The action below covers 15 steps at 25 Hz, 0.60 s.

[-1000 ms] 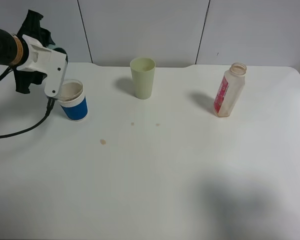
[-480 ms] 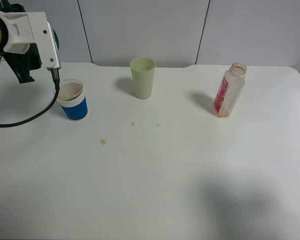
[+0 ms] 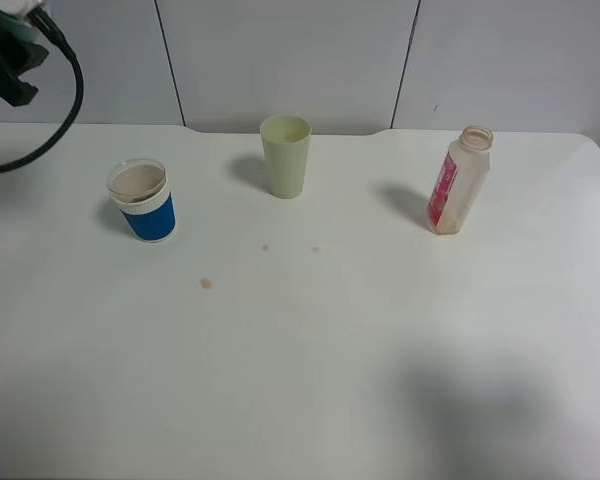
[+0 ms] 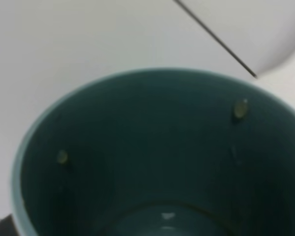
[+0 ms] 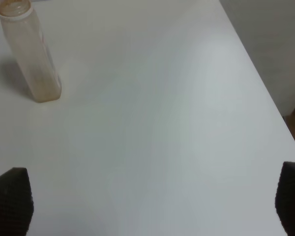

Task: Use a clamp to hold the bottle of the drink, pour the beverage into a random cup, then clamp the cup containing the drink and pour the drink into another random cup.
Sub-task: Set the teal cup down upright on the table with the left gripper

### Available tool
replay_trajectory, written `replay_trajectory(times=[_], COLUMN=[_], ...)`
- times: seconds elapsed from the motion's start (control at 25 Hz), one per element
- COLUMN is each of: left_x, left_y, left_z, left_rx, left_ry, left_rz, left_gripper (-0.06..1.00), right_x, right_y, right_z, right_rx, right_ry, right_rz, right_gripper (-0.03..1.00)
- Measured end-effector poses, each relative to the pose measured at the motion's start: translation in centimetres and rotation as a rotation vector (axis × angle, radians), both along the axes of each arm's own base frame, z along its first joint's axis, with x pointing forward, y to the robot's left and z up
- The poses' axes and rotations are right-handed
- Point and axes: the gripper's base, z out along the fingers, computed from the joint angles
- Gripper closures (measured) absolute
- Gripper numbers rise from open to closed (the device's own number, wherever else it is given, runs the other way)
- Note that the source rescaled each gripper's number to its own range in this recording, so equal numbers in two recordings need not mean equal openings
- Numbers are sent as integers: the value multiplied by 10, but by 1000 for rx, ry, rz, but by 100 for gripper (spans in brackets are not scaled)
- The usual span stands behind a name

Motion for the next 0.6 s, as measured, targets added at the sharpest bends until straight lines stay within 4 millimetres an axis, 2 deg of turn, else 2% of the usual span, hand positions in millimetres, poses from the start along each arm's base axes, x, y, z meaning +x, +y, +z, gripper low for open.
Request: replay_trajectory(times=[0.36, 0.6], left_x=[1, -10], left_y=[25, 38], left_z=[9, -8], left_rx=[-192, -359], left_ry=[-89, -222], left_rz=[112, 133], left_gripper=[94, 94], right_x=[0, 0], right_y=[0, 0], right_z=[0, 0], right_rx=[0, 0], right_ry=[0, 0], right_rz=[0, 0], right_gripper=[-1, -1])
